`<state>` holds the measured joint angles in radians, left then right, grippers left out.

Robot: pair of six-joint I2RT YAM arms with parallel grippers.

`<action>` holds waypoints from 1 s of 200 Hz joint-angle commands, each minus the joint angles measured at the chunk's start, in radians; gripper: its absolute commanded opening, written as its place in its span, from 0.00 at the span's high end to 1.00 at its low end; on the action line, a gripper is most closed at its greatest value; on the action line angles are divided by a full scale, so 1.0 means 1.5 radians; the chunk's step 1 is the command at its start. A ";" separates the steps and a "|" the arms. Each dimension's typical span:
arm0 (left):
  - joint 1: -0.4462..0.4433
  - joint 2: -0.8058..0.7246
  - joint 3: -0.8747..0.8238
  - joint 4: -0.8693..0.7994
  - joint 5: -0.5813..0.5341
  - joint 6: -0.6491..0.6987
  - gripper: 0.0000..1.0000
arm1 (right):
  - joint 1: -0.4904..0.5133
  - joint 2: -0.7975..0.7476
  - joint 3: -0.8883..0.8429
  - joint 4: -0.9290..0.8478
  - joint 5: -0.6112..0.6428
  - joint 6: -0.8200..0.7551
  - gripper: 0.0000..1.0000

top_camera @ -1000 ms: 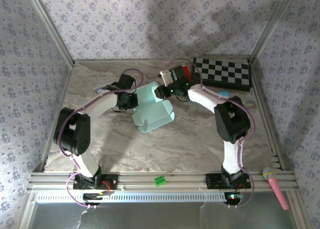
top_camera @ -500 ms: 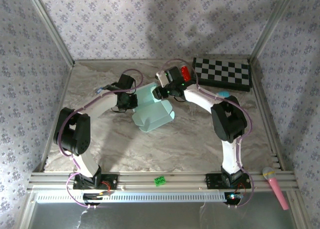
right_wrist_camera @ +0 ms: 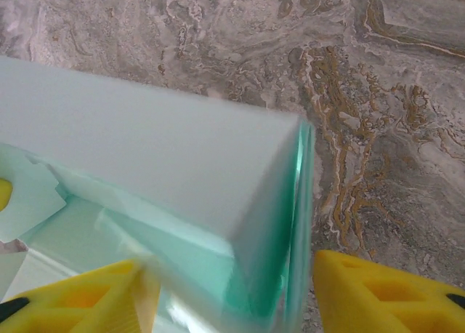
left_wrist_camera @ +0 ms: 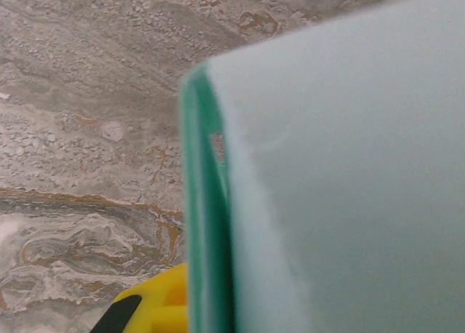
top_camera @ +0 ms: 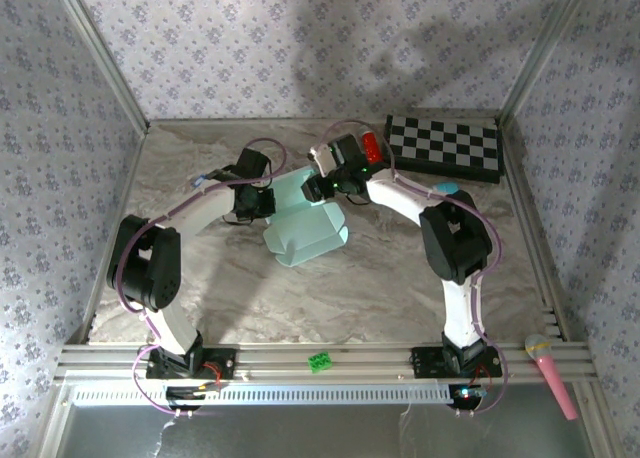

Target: Fold the paper box

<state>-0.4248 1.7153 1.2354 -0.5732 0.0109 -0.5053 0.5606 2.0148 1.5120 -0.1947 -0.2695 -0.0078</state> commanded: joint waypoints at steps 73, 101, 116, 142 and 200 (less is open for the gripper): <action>-0.007 -0.005 0.018 -0.003 0.033 0.019 1.00 | 0.003 0.024 0.025 0.008 0.111 0.033 0.60; -0.007 -0.004 0.019 -0.004 0.031 0.019 1.00 | 0.013 0.028 0.033 -0.015 0.186 0.033 0.65; -0.007 -0.004 0.019 -0.005 0.030 0.018 1.00 | 0.025 0.035 0.043 -0.034 0.260 0.035 0.67; -0.007 -0.003 0.019 -0.006 0.026 0.015 1.00 | 0.050 0.052 0.062 -0.073 0.388 0.037 0.67; -0.007 0.001 0.022 -0.009 0.026 0.006 1.00 | 0.058 0.085 0.101 -0.159 0.505 0.095 0.66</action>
<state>-0.4286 1.7252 1.2358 -0.5415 0.0338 -0.4980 0.6807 2.0937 1.6371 -0.3099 0.2428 0.0803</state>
